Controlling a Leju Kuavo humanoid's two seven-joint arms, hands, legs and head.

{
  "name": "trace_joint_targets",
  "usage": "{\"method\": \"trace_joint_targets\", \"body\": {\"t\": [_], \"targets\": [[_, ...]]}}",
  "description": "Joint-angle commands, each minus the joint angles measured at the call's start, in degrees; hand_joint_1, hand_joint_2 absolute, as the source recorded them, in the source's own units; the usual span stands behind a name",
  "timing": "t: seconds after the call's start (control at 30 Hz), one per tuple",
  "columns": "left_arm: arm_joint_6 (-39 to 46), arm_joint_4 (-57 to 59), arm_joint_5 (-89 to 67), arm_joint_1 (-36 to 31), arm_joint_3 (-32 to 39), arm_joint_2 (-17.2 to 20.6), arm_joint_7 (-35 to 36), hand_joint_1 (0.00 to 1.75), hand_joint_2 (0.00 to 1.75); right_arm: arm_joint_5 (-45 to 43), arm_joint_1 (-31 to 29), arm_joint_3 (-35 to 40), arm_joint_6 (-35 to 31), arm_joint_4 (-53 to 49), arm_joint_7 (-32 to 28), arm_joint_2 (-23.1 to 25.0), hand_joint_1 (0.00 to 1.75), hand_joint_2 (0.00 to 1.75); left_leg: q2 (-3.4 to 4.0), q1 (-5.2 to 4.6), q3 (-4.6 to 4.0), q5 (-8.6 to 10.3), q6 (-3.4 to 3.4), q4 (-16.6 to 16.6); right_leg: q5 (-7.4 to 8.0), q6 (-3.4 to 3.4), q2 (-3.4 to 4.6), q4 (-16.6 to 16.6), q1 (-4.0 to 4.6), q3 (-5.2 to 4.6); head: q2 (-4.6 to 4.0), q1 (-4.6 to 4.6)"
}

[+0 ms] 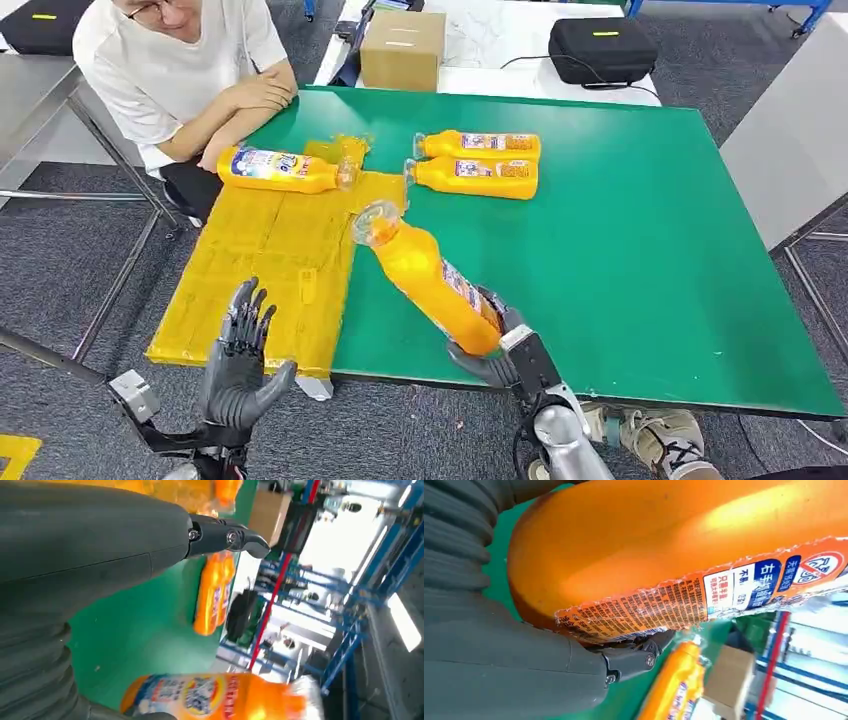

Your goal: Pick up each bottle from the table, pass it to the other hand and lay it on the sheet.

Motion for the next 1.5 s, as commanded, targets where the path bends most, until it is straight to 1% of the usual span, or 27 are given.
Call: {"method": "trace_joint_targets", "body": {"t": [0.03, 0.1, 0.3, 0.4, 0.43, 0.53, 0.67, 0.7, 0.73, 0.8, 0.83, 0.87, 0.9, 0.93, 0.97, 1.03, 1.07, 1.1, 1.2, 1.3, 1.37, 1.4, 1.43, 1.47, 1.5], "targets": [[-1.5, 5.1, -3.0, -2.4, -7.9, 1.6, -1.0, 0.0, 1.75, 2.3, -1.6, 5.5, 3.2, -1.0, 0.1, 2.2, 1.75, 1.75, 0.05, 0.02, 0.12, -0.04, -0.07, 0.0, -0.03, -0.08, 0.05, 0.0, 0.02, 0.09, 0.0, -0.02], [-0.9, 4.8, -4.2, -3.0, -9.7, 2.0, -2.3, 0.0, 1.75, 1.1, -4.0, 6.2, 3.2, 2.4, 1.5, 4.0, 1.75, 1.75, 0.08, 0.0, 0.09, -0.01, -0.05, 0.0, 0.0, -0.07, 0.08, 0.0, 0.01, 0.04, 0.0, -0.02], [-0.6, 4.5, -4.3, -2.9, -9.5, 2.2, -2.4, 0.0, 1.75, 1.4, -4.2, 6.4, 2.6, 2.5, 1.6, 3.9, 1.75, 1.75, 0.1, 0.08, 0.27, -0.09, -0.1, 0.0, -0.05, -0.13, 0.1, -0.1, 0.08, 0.25, 0.0, -0.02], [0.3, 4.7, -4.3, -4.0, -10.0, 1.4, -1.9, 0.0, 1.75, 4.3, -6.4, 10.9, 2.5, 3.6, 1.1, 6.0, 1.75, 1.75, 0.11, 0.07, 0.27, -0.1, -0.1, 0.0, -0.06, -0.13, 0.11, 0.0, 0.08, 0.23, 0.0, 0.0], [0.5, 4.8, -3.7, -4.4, -10.0, 1.2, -1.6, 0.0, 1.75, 5.5, -7.2, 12.7, 1.9, 4.3, 0.9, 6.7, 1.75, 1.75, 0.15, 0.03, 0.1, -0.04, -0.06, 0.0, 0.0, -0.09, 0.15, 0.0, 0.03, 0.06, 0.0, -0.02], [0.9, 5.3, -1.2, -5.5, -10.1, 1.0, 0.3, 0.0, 1.75, 8.0, -8.4, 18.0, -0.2, 6.0, -0.5, 8.3, 1.75, 1.75, 0.26, 0.07, 0.18, -0.09, -0.12, 0.0, -0.01, -0.14, 0.27, 0.0, 0.08, 0.1, 0.0, -0.02], [1.1, 5.2, 0.7, -5.7, -10.8, 1.3, 0.7, 0.0, 1.75, 7.5, -8.9, 22.8, 0.3, 6.8, -1.5, 8.8, 1.75, 1.75, 0.14, 0.1, 0.28, -0.08, -0.14, 0.0, -0.05, -0.16, 0.13, 0.0, 0.1, 0.22, 0.0, -0.02], [1.3, 5.1, 0.7, -5.5, -10.9, 1.4, 0.7, 0.0, 1.75, 8.0, -9.1, 23.5, -0.1, 7.0, -1.8, 8.8, 1.75, 1.75, 0.09, 0.09, 0.15, -0.03, -0.09, 0.0, -0.02, -0.09, 0.08, 0.0, 0.09, 0.1, 0.0, 0.0], [2.2, 5.2, 0.9, -5.6, -10.9, 1.4, 1.0, 0.0, 1.75, 7.9, -9.6, 24.4, -0.7, 7.5, -2.0, 8.9, 1.75, 1.75, 0.11, 0.1, 0.24, -0.06, -0.11, -0.1, -0.04, -0.11, 0.1, 0.0, 0.09, 0.18, 0.0, -0.02], [3.4, 5.2, 1.4, -5.8, -10.5, 1.1, 1.4, 0.0, 1.75, 7.7, -9.9, 25.1, -0.5, 7.9, -2.0, 9.1, 1.75, 1.75, 0.2, 0.17, 0.43, -0.19, -0.16, 0.0, -0.12, -0.18, 0.2, 0.0, 0.16, 0.37, 0.0, -0.02], [4.5, 5.1, 2.0, -6.0, -10.1, 0.7, 1.8, 0.0, 1.75, 7.6, -9.9, 25.6, -0.6, 8.1, -2.0, 9.1, 1.75, 1.75, 0.08, 0.08, 0.2, -0.04, -0.08, -0.1, -0.04, -0.09, 0.06, 0.0, 0.06, 0.17, 0.0, 0.0], [5.1, 4.7, 2.7, -6.0, -10.0, 0.5, 2.2, 0.0, 1.75, 7.6, -9.8, 26.1, -0.6, 8.5, -2.0, 9.2, 1.75, 1.75, 0.07, 0.12, 0.3, -0.1, -0.11, 0.0, -0.09, -0.13, 0.07, 0.0, 0.11, 0.28, 0.0, -0.02], [5.1, 4.5, 3.0, -5.9, -10.1, 0.6, 2.2, 0.0, 1.75, 7.6, -9.7, 26.3, -0.6, 8.7, -2.0, 9.1, 1.75, 1.75, 0.02, 0.08, 0.15, -0.02, -0.07, 0.0, -0.03, -0.08, 0.02, 0.0, 0.06, 0.14, 0.0, 0.02], [4.0, 3.2, 4.8, -5.7, -10.2, 1.0, 1.8, 0.0, 1.75, 7.4, -9.6, 27.0, -0.1, 9.9, -1.6, 9.2, 1.75, 1.75, 0.05, 0.13, 0.3, -0.07, -0.11, -0.1, -0.06, -0.13, 0.06, -0.1, 0.11, 0.31, 0.0, 0.0], [3.8, 2.7, 5.0, -5.6, -10.3, 1.2, 1.8, 0.0, 1.75, 7.4, -9.6, 27.3, -0.1, 10.4, -1.7, 9.1, 1.75, 1.75, 0.05, 0.06, 0.1, 0.0, -0.07, 0.0, 0.0, -0.07, 0.05, 0.0, 0.04, 0.1, 0.0, 0.0], [3.3, 1.6, 5.5, -5.4, -10.3, 1.4, 1.5, 0.0, 1.75, 7.0, -9.7, 27.4, -0.5, 11.9, -1.9, 9.2, 1.75, 1.75, 0.08, 0.12, 0.33, -0.09, -0.14, -0.1, -0.08, -0.16, 0.08, -0.1, 0.11, 0.32, 0.0, 0.0], [2.9, 1.1, 5.7, -5.6, -10.2, 1.5, 1.2, 0.0, 1.75, 6.8, -9.6, 27.1, -0.9, 12.5, -2.0, 9.2, 1.75, 1.75, 0.03, 0.1, 0.23, -0.06, -0.12, 0.0, -0.06, -0.13, 0.02, -0.1, 0.09, 0.23, 0.0, 0.0], [2.9, 1.1, 5.7, -5.6, -10.2, 1.5, 1.2, 0.0, 1.75, 6.8, -9.6, 27.1, -0.9, 12.5, -2.0, 9.2, 1.75, 1.75, 0.01, 0.07, 0.11, -0.01, -0.09, 0.0, -0.02, -0.09, 0.01, 0.0, 0.06, 0.12, 0.0, 0.0], [2.9, 1.0, 5.7, -5.7, -10.2, 1.6, 1.2, 0.0, 1.75, 6.8, -9.5, 27.1, -0.9, 12.5, -2.1, 9.2, 1.75, 1.75, -0.01, 0.11, 0.27, -0.07, -0.14, 0.0, -0.09, -0.15, -0.02, 0.0, 0.11, 0.27, 0.0, 0.0], [2.9, 1.1, 5.7, -5.6, -10.2, 1.6, 1.2, 0.0, 1.75, 6.8, -9.7, 27.1, -0.9, 12.5, -2.1, 9.2, 1.75, 1.75, -0.02, 0.08, 0.11, -0.01, -0.08, 0.0, -0.03, -0.09, -0.03, 0.0, 0.07, 0.11, 0.0, -0.02], [3.0, 1.1, 5.8, -5.7, -9.8, 1.3, 0.7, 0.0, 1.75, 6.7, -9.3, 27.0, -0.9, 12.4, -2.0, 9.3, 1.75, 1.75, -0.03, 0.13, 0.29, -0.07, -0.13, -0.1, -0.09, -0.15, -0.03, -0.1, 0.13, 0.3, 0.0, -0.02], [3.3, 1.1, 5.8, -5.8, -9.5, 1.2, 0.7, 0.47, 1.75, 6.8, -9.1, 27.1, -0.9, 12.4, -2.1, 9.3, 1.75, 1.75, -0.03, 0.13, 0.29, -0.09, -0.13, 0.0, -0.1, -0.15, -0.04, -0.1, 0.13, 0.3, 0.0, -0.02], [3.4, 1.2, 6.0, -6.0, -9.3, 1.0, 0.7, 1.75, 1.75, 6.8, -8.9, 27.2, -0.9, 12.4, -2.1, 9.4, 1.5, 1.75, -0.06, 0.12, 0.26, -0.06, -0.11, 0.0, -0.09, -0.13, -0.07, -0.1, 0.11, 0.28, 0.0, 0.0], [3.3, 1.4, 6.2, -6.3, -9.1, 0.9, 0.9, 1.75, 1.75, 7.4, -8.9, 27.7, -1.2, 12.7, -1.4, 9.3, 1.55, 1.75, -0.05, 0.12, 0.24, -0.07, -0.11, 0.0, -0.09, -0.12, -0.05, -0.1, 0.11, 0.26, 0.0, -0.02], [3.3, 1.6, 6.3, -6.4, -9.1, 0.9, 0.9, 1.75, 1.75, 7.6, -8.8, 27.6, -1.7, 13.0, -0.9, 9.2, 1.43, 1.75, -0.06, 0.15, 0.3, -0.09, -0.13, 0.0, -0.11, -0.15, -0.07, -0.1, 0.14, 0.33, 0.0, -0.02]]}}
